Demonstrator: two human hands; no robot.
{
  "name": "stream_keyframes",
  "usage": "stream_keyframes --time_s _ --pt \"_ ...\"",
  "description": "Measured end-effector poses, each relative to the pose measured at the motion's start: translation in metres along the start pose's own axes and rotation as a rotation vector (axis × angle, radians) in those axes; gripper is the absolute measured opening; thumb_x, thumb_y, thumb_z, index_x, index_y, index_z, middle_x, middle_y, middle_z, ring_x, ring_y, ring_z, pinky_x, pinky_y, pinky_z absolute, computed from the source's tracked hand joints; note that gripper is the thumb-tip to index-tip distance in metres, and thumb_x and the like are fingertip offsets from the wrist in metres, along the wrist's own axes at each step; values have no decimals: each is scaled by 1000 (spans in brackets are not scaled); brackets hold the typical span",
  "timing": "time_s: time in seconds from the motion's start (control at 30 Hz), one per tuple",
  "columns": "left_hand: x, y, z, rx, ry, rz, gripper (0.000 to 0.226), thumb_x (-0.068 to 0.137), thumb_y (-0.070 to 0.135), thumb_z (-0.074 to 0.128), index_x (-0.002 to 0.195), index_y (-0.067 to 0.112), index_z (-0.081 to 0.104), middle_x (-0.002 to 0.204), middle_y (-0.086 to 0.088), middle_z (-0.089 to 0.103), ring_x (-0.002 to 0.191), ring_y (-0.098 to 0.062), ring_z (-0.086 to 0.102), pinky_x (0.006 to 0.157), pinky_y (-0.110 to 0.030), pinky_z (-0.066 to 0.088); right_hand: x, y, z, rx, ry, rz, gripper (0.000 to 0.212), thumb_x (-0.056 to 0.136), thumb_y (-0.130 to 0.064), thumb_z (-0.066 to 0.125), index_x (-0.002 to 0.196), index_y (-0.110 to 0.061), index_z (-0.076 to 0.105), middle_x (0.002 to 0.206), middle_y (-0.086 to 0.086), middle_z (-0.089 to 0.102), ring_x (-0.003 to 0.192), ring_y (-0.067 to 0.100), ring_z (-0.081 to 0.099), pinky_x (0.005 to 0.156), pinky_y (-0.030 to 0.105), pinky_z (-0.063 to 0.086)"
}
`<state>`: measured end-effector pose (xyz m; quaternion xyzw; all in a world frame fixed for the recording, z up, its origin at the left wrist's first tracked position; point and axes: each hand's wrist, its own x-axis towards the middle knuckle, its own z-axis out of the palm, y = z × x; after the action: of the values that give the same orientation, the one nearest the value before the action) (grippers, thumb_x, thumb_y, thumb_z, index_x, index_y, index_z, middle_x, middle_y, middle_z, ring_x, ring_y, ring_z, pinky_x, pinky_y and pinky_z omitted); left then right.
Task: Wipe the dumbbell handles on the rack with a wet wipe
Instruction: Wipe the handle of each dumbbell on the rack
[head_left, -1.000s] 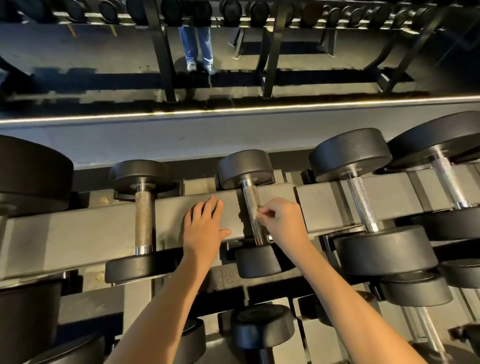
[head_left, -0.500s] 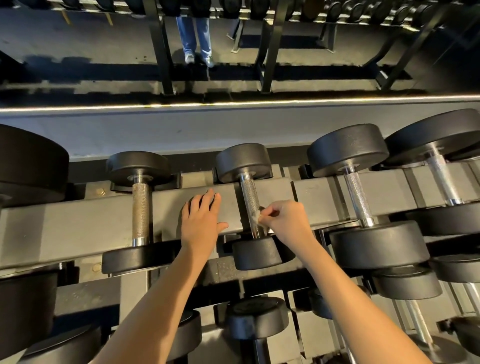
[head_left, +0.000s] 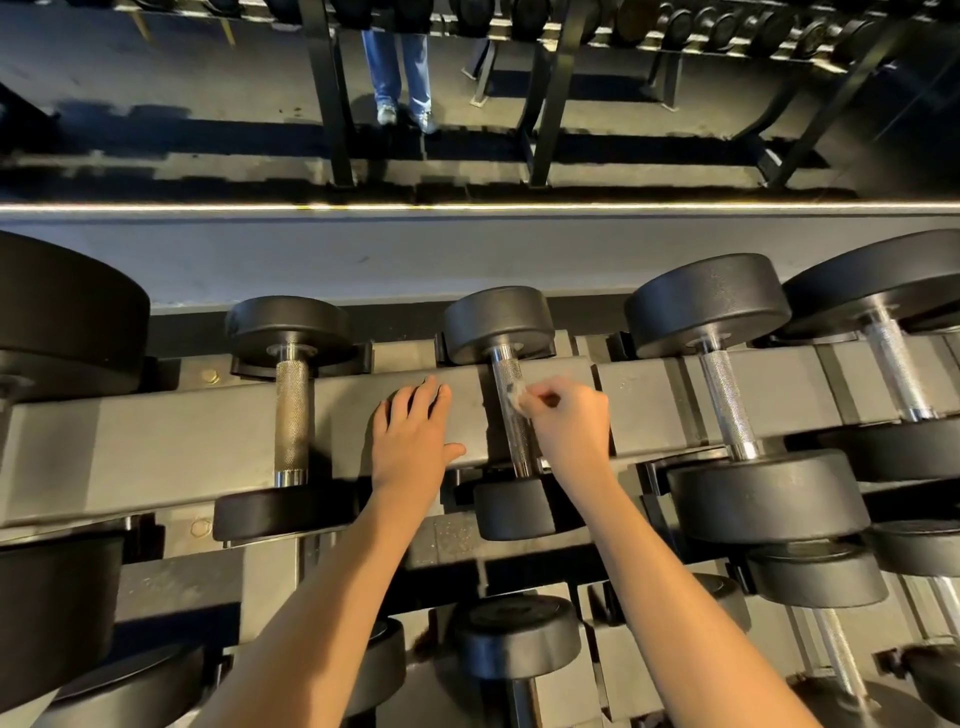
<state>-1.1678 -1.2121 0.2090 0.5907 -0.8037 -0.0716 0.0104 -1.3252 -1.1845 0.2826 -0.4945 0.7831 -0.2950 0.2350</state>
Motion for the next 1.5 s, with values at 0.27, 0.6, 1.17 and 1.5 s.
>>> stream_keyframes --time_s 0.27,0.6,1.17,1.5 --pt "-2 -1 -2 11 -17 -5 77 92 49 50 152 20 12 159 -1 12 143 -24 14 116 -41 15 -9 11 -4 -138 -94 4 17 89 -20 65 104 -13 68 90 -6 61 80 4 54 62 8 35" --pt "-2 0 -6 36 -27 -8 77 92 50 49 152 20 10 159 -1 10 143 -24 14 116 -40 15 33 -17 6 91 41 -17 13 90 -12 60 81 -10 70 77 1 64 70 6 55 64 12 42" --pt "-2 1 -9 24 -48 -10 78 92 50 50 152 19 11 159 -2 10 143 -25 15 117 -41 18 -20 16 -14 -133 -277 52 10 84 -20 70 77 -21 64 73 -12 60 71 0 56 65 14 45" --pt "-3 0 -29 -273 -94 -13 54 98 33 47 148 21 31 152 2 28 140 -18 20 115 -37 20 5 -4 8 -166 23 -139 15 87 -22 67 98 -12 71 97 2 67 86 12 60 73 18 41"
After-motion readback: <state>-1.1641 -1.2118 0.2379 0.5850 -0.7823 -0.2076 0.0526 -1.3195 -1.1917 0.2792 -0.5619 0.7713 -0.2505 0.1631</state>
